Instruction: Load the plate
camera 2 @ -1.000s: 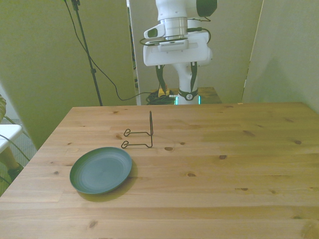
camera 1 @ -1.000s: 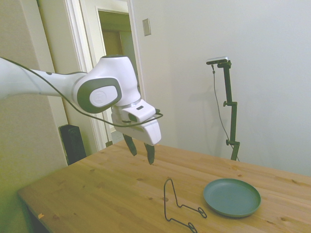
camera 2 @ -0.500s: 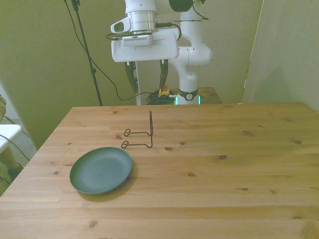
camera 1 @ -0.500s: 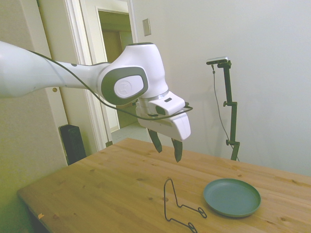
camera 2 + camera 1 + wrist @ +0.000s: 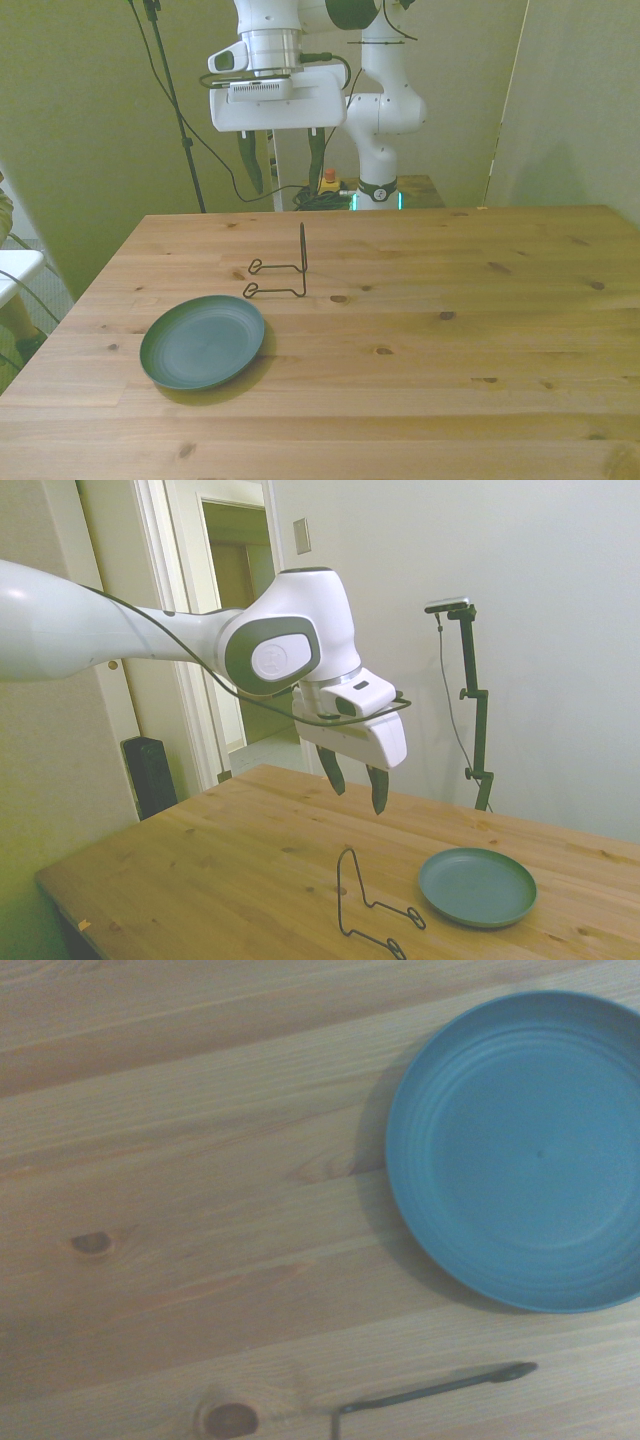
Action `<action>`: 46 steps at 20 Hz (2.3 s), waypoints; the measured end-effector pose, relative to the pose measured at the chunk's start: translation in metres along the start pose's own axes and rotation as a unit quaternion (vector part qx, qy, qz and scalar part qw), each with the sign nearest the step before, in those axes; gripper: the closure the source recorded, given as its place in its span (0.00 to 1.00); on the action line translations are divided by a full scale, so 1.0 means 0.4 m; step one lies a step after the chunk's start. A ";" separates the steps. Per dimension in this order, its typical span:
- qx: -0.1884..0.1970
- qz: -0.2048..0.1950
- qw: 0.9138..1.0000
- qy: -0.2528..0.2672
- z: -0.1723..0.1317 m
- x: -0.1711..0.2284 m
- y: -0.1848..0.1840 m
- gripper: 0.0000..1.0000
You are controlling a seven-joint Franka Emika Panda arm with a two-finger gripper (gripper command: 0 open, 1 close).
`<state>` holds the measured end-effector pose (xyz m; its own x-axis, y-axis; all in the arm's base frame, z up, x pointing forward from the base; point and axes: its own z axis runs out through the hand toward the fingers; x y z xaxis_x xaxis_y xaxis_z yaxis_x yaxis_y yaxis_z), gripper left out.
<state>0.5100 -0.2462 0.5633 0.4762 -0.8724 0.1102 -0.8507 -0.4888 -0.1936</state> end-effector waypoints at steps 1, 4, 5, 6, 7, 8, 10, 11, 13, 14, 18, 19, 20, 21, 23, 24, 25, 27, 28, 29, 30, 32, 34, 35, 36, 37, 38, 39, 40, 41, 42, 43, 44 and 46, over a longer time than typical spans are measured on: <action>-0.002 0.006 1.000 0.002 -0.005 0.024 0.002 0.00; -0.013 0.021 1.000 0.007 0.005 0.100 0.002 0.00; -0.016 0.025 1.000 0.009 0.016 0.125 -0.003 0.00; -0.019 0.027 0.999 0.010 0.030 0.146 -0.008 0.00; -0.023 0.029 0.999 0.011 0.046 0.165 -0.015 0.00; -0.027 0.029 0.999 0.011 0.065 0.180 -0.022 0.00; -0.036 0.028 0.999 0.010 0.109 0.202 -0.039 0.00; -0.039 0.027 0.999 0.010 0.132 0.208 -0.048 0.00; -0.043 0.023 0.999 0.011 0.176 0.214 -0.062 0.00; -0.045 0.021 0.999 0.013 0.194 0.217 -0.067 0.00; -0.057 0.019 0.998 0.021 0.252 0.226 -0.068 0.00; -0.062 0.018 0.998 0.027 0.265 0.229 -0.065 0.00; -0.065 0.018 0.997 0.031 0.278 0.230 -0.061 0.00; -0.068 0.017 0.997 0.036 0.292 0.231 -0.057 0.00; -0.074 0.012 0.996 0.050 0.324 0.229 -0.050 0.00; -0.076 0.011 0.995 0.055 0.343 0.225 -0.045 0.00; -0.078 0.011 0.995 0.057 0.361 0.220 -0.042 0.00; -0.080 0.011 0.995 0.057 0.390 0.209 -0.043 0.00; -0.080 0.008 0.995 0.057 0.401 0.203 -0.048 0.00; -0.079 0.004 0.995 0.057 0.410 0.196 -0.056 0.00; -0.078 0.000 0.995 0.057 0.417 0.189 -0.067 0.00; -0.076 -0.007 0.995 0.058 0.427 0.176 -0.088 0.00; -0.075 -0.014 0.995 0.057 0.435 0.164 -0.107 0.00; -0.074 -0.016 0.995 0.057 0.440 0.157 -0.117 0.00; -0.074 -0.017 0.996 0.057 0.445 0.151 -0.125 0.00; -0.073 -0.017 0.996 0.057 0.451 0.146 -0.132 0.00; -0.073 -0.016 0.996 0.058 0.458 0.141 -0.139 0.00; -0.074 -0.014 0.995 0.059 0.465 0.137 -0.146 0.00; -0.075 -0.012 0.995 0.061 0.472 0.134 -0.152 0.00; -0.076 -0.011 0.995 0.063 0.479 0.132 -0.158 0.00; -0.078 -0.009 0.995 0.066 0.485 0.130 -0.163 0.00; -0.080 -0.007 0.994 0.068 0.489 0.129 -0.168 0.00; -0.082 -0.005 0.994 0.071 0.493 0.128 -0.174 0.00; -0.087 -0.002 0.993 0.077 0.498 0.124 -0.184 0.00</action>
<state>0.6407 -0.2537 0.3888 0.4514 -0.8535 0.2601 -0.8808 -0.4730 -0.0235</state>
